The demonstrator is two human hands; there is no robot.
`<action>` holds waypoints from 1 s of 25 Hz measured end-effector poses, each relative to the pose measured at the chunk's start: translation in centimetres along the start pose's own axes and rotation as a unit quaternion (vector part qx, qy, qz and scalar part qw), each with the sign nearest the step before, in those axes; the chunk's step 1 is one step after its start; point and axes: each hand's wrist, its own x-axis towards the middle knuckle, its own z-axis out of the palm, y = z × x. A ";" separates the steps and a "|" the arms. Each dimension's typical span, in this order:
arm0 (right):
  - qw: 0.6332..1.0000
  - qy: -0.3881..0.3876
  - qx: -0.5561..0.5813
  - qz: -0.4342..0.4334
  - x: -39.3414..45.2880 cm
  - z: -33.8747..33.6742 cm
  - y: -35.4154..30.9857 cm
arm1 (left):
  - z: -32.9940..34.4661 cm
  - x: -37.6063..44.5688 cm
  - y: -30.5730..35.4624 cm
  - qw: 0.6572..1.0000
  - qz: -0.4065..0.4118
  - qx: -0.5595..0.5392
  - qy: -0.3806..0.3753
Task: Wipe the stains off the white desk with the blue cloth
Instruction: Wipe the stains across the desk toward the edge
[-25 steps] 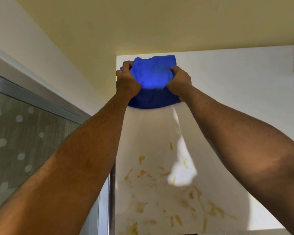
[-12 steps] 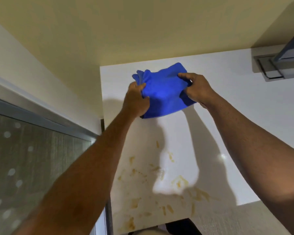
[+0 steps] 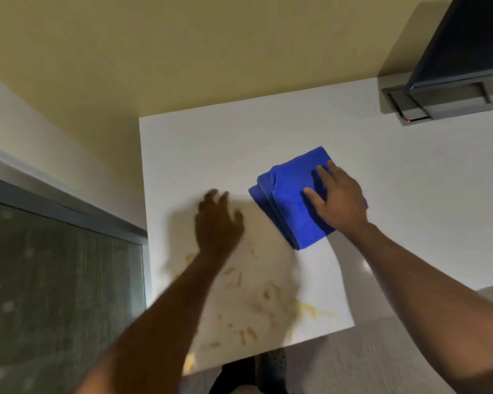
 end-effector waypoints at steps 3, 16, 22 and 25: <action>0.998 -0.053 0.031 0.025 -0.8 3.7 -2.0 | -3.0 2.3 -8.7 0.989 -0.023 0.144 0.023; 0.998 0.032 -0.037 -0.029 1.7 8.0 -7.1 | -0.3 2.4 -16.5 0.989 -0.140 -0.036 0.008; 0.946 -0.018 0.011 -0.324 -3.9 6.9 -0.6 | -0.4 2.2 -16.4 0.988 -0.148 -0.031 0.015; 0.994 0.025 -0.013 -0.102 2.2 6.1 0.8 | -0.3 2.1 -16.5 0.989 -0.145 -0.021 0.023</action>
